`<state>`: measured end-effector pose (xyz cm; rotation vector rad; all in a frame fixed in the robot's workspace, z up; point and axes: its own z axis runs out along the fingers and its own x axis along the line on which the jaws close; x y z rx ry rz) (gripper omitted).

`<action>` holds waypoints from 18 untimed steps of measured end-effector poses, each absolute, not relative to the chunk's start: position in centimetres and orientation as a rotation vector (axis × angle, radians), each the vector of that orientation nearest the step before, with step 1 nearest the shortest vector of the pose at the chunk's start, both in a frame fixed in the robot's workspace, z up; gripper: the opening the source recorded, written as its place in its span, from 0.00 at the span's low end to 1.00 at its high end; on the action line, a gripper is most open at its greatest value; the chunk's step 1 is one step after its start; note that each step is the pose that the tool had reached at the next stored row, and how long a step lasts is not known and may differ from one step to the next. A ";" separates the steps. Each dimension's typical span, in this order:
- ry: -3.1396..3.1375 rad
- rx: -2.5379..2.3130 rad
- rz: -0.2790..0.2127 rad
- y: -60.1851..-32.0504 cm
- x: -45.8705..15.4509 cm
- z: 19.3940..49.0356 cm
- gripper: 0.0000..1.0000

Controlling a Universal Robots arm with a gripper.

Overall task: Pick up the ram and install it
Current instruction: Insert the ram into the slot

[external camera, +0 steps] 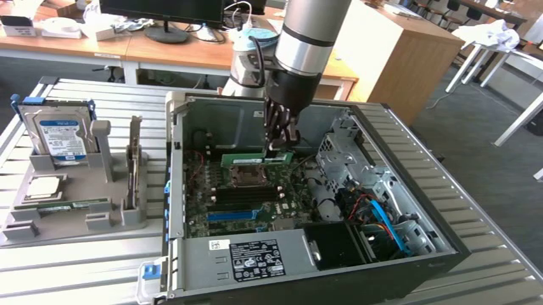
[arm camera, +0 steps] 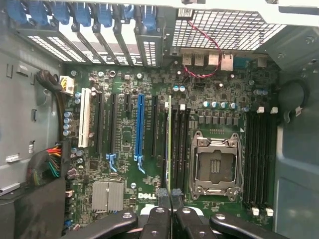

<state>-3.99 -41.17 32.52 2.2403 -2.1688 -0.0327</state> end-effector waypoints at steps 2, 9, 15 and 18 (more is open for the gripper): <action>-2.170 2.240 -0.033 -41.2 -4.0 32.1 0.12; -2.173 2.237 -0.032 -41.3 -4.0 31.0 0.12; -2.177 2.233 -0.032 -41.3 -4.0 30.2 0.12; -2.180 2.230 -0.032 -41.3 -4.0 29.9 0.12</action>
